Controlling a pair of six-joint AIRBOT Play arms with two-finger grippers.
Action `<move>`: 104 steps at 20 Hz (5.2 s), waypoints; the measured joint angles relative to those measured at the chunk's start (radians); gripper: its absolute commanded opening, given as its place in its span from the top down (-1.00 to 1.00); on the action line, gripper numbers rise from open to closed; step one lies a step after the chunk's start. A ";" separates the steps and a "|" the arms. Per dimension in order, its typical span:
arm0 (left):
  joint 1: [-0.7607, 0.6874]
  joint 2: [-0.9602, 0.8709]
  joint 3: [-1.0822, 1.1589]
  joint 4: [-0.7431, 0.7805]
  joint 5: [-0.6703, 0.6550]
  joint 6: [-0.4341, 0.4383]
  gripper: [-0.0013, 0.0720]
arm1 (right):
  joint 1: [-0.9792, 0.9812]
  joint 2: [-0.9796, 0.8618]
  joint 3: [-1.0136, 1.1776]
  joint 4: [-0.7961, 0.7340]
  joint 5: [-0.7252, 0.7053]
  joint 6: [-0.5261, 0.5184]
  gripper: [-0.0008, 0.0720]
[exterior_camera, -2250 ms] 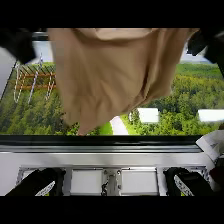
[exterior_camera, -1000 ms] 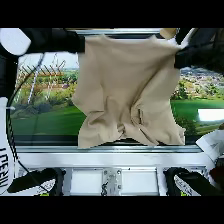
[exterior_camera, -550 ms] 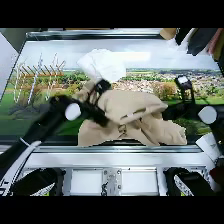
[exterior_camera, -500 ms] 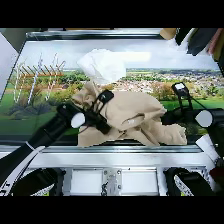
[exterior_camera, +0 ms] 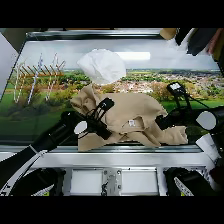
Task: Fold the clothes and pants, and hang the long-sleeved shirts on hangers.
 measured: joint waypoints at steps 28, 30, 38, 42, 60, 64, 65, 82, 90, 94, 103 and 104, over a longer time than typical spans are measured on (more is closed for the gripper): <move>0.104 0.110 0.000 0.049 -0.072 -0.034 0.91 | 0.592 -0.515 0.103 -0.690 0.247 0.759 -0.06; 0.115 0.127 0.000 0.039 -0.093 -0.034 0.91 | 0.593 -0.516 0.100 -0.662 0.208 0.759 -0.06; 0.097 0.142 0.001 0.026 -0.101 -0.033 0.90 | 0.591 -0.473 0.099 -0.609 0.129 0.751 0.90; 0.131 0.142 0.059 0.029 -0.121 -0.045 -0.71 | 0.558 -0.328 0.114 -0.587 0.140 0.713 0.90; -0.217 -0.190 0.234 0.137 -0.052 -0.362 -0.71 | 0.499 -0.028 0.122 -0.377 0.157 0.793 0.90; -0.224 -0.201 0.215 0.222 -0.067 -0.405 0.31 | 0.499 -0.021 0.122 -0.367 0.157 0.797 0.90; -0.222 -0.201 0.208 0.239 -0.072 -0.410 0.72 | 0.499 -0.020 0.122 -0.365 0.157 0.797 0.90; -0.080 0.046 0.838 0.179 -0.449 -0.252 0.90 | 0.274 -0.171 0.800 -0.231 0.472 0.417 0.90; -0.059 0.092 0.439 -0.074 -0.482 -0.260 0.91 | 0.336 -0.092 0.476 -0.089 0.582 0.429 0.90; 0.035 -0.013 0.429 -0.106 -0.389 -0.224 0.91 | 0.303 -0.159 0.426 -0.147 0.468 0.432 0.90; 0.123 -0.067 0.318 -0.128 -0.301 -0.180 0.90 | 0.260 -0.268 0.409 -0.150 0.298 0.467 0.90; 0.112 -0.060 0.309 -0.128 -0.296 -0.176 0.80 | 0.259 -0.270 0.409 -0.146 0.293 0.468 0.90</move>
